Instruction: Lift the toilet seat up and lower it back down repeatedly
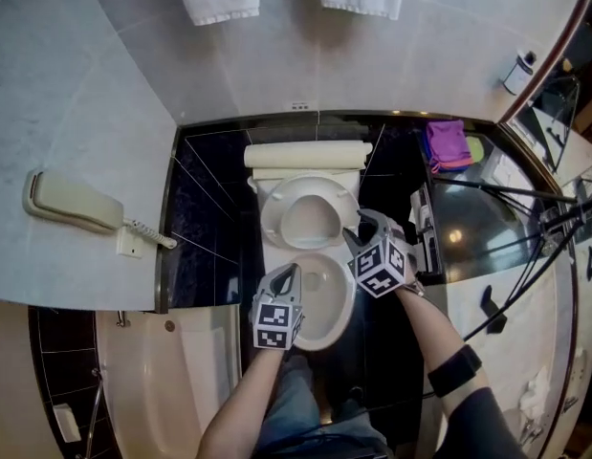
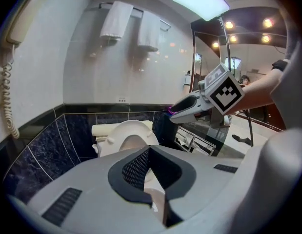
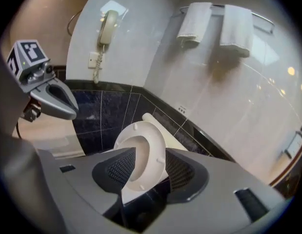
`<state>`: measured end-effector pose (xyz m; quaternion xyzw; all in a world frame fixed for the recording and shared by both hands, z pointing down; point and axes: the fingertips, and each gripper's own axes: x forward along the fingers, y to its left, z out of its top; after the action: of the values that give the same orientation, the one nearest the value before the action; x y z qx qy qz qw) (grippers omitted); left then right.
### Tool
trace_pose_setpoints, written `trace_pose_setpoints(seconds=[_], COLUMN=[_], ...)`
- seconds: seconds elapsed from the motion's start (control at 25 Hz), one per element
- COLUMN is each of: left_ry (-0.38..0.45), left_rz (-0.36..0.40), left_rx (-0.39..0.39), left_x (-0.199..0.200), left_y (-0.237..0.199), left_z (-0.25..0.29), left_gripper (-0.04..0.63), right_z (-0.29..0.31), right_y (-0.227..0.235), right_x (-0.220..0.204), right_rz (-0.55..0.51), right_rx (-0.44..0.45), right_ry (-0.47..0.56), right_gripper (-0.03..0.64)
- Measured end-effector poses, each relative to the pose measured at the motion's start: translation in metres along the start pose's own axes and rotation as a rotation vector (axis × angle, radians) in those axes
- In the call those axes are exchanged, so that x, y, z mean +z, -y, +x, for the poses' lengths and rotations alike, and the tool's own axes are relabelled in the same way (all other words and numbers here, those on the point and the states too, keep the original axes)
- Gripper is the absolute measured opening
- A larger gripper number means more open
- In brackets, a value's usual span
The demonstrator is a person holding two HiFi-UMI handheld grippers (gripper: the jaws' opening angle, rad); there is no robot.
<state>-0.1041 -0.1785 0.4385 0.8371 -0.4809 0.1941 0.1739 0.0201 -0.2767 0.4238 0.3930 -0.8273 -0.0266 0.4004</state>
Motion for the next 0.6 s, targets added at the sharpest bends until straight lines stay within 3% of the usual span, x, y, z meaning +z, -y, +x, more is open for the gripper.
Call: trace_pose_setpoints(seconds=[0.08, 0.2, 0.6], left_ry=[-0.004, -0.008, -0.029], left_rz=[0.004, -0.015, -0.065], left_rx=[-0.009, -0.008, -0.019], left_x=[0.003, -0.004, -0.038], left_y=[-0.010, -0.026, -0.063], left_z=[0.016, 0.036, 0.069], left_gripper=[-0.009, -0.009, -0.009], right_z=[0.029, 0.066, 0.158], right_y=[0.007, 0.014, 0.019], right_x=[0.009, 0.022, 0.045], right_rz=[-0.141, -0.267, -0.462], right_rx=[-0.016, -0.027, -0.013], right_ry=[-0.020, -0.043, -0.078], right_gripper=[0.210, 0.210, 0.183])
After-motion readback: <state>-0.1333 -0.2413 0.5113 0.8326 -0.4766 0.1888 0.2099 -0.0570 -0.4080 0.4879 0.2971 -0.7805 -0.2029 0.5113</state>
